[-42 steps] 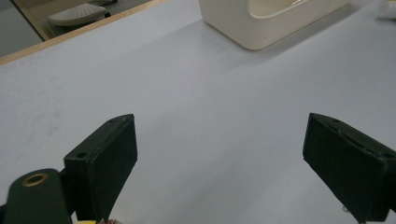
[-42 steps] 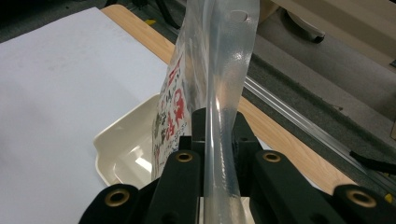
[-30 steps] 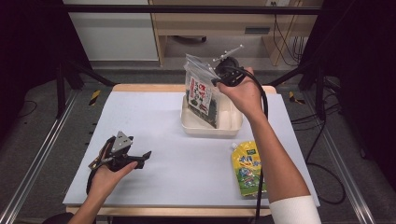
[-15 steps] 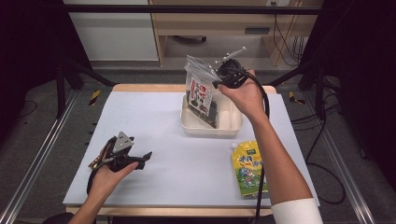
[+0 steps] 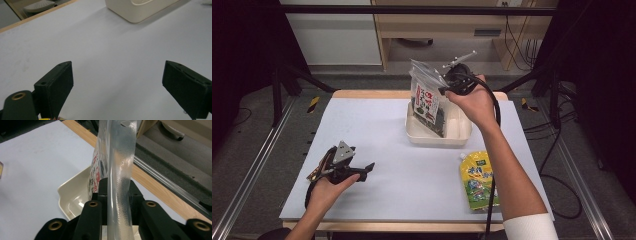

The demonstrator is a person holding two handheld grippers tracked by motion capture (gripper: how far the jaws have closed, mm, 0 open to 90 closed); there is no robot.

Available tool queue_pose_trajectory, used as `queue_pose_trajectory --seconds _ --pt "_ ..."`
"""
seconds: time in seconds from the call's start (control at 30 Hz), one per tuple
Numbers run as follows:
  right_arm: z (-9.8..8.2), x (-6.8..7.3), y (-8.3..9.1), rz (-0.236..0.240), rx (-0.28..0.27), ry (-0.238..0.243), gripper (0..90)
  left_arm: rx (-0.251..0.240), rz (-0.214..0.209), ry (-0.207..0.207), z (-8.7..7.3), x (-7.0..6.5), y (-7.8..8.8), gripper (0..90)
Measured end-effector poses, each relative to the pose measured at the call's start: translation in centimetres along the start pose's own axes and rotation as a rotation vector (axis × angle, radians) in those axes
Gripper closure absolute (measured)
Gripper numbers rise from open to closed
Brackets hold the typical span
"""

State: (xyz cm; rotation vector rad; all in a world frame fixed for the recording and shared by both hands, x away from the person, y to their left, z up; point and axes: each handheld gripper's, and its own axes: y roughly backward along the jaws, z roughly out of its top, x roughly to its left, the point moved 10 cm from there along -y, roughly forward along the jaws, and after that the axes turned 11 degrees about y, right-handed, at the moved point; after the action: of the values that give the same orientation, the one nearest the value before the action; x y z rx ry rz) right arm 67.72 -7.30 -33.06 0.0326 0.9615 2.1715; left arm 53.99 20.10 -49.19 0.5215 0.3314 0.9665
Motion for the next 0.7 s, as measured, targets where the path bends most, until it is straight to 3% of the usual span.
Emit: queue_pose_trajectory --seconds 0.27,0.3,0.33,0.47,0.5,0.6,0.7 --pt "0.2 0.1 0.2 -0.002 -0.017 0.003 65.8 0.004 -0.003 -0.004 -0.1 -0.1 -0.1 9.8" --pt "0.2 0.1 0.3 -0.002 -0.020 0.003 63.5 0.006 -0.003 -0.006 -0.1 -0.1 -0.1 9.8" --pt "0.4 0.3 0.4 -0.001 -0.032 0.005 55.3 0.008 -0.002 -0.008 -0.1 -0.1 -0.1 9.7" --pt "0.6 0.4 1.2 -0.004 -0.059 0.014 46.0 0.009 -0.001 -0.010 -0.1 -0.1 -0.1 9.7" --pt "0.9 0.4 2.1 -0.031 -0.088 0.029 37.5 0.011 -0.002 -0.015 -0.1 -0.2 -0.2 9.6" --pt "1.0 0.3 4.1 -0.071 -0.137 0.053 30.4 0.011 0.002 -0.022 -0.2 -0.2 -0.2 9.6" --pt "0.5 0.6 6.4 -0.090 -0.195 0.058 30.2 0.007 0.007 -0.030 -0.1 -0.2 0.0 9.6"
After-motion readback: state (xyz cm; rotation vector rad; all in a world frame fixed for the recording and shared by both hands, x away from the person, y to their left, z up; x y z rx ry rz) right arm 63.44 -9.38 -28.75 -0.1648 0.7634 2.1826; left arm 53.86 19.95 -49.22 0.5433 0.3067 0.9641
